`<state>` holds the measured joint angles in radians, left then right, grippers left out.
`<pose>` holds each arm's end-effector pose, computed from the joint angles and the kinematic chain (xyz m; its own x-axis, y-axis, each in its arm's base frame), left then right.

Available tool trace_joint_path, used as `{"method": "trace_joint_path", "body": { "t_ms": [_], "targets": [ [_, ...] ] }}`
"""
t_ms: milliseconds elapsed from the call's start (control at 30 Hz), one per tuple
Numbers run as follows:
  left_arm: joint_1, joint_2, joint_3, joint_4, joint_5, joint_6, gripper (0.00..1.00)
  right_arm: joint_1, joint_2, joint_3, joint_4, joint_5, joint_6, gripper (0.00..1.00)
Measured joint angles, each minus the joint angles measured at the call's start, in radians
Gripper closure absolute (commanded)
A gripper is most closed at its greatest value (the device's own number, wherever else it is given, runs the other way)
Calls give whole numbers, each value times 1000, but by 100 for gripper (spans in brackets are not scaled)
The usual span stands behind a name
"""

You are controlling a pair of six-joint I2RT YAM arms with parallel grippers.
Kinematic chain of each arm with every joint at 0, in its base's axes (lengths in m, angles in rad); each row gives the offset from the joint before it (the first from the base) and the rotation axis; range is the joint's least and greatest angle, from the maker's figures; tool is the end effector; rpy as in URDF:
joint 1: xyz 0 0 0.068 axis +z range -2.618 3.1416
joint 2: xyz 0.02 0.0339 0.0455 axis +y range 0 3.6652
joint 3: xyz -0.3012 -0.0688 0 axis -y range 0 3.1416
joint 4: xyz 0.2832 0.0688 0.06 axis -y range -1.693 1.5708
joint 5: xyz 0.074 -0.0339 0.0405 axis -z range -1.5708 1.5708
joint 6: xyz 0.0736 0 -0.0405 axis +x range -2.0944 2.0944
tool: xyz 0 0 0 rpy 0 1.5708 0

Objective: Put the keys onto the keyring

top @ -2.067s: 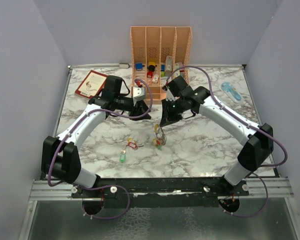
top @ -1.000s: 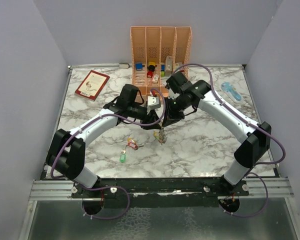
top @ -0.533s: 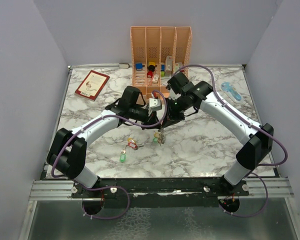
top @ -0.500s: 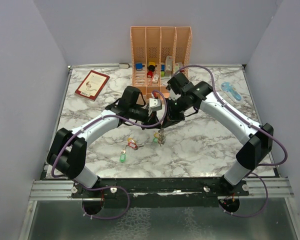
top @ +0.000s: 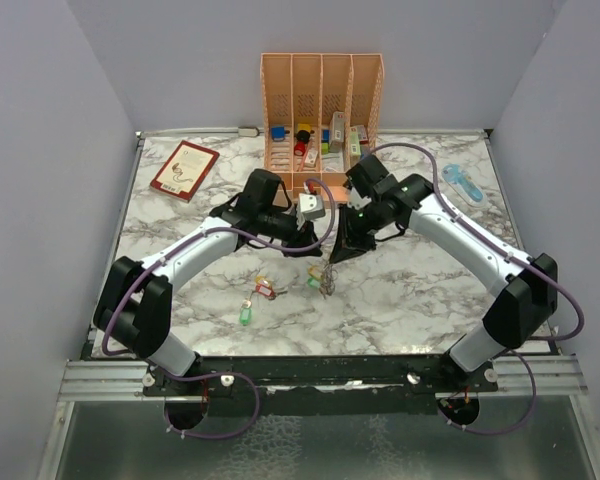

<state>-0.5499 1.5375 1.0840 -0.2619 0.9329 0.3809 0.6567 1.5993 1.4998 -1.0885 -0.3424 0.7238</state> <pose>0.2929 -0.2489 0.2671 -0.2113 0.3892 -0.8966 0.9767 0.0497 -0.2086 0.2779 0.2454 0.3132 -0.9971 0.0190 -0.0736 -0.0188 0.8767 0.4807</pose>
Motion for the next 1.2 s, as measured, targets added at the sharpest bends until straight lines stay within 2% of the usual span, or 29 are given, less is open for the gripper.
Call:
{"method": "trace_joint_path", "body": {
  "t_ms": [200, 367, 600, 700, 800, 867, 1200],
  "targets": [
    [14, 0, 53, -51, -48, 40, 68, -79, -48, -132, 74, -96, 93, 99],
    [19, 0, 133, -145, -66, 94, 64, -121, -49, -151, 122, -155, 173, 99],
    [12, -8, 216, -215, -66, 116, 61, -134, -77, -264, 238, -236, 399, 99],
    [-2, -8, 237, -228, -67, 111, 48, -134, -97, -286, 254, -236, 492, 99],
    [-19, -8, 264, -249, -74, 95, 45, -134, -117, -287, 256, -217, 575, 99],
    [-38, -8, 281, -257, -91, 82, 40, -135, -129, -290, 256, -198, 619, 99],
    [-78, -8, 289, -265, -207, -13, 39, -135, -254, -467, 326, -100, 872, 99]
  ]
}}
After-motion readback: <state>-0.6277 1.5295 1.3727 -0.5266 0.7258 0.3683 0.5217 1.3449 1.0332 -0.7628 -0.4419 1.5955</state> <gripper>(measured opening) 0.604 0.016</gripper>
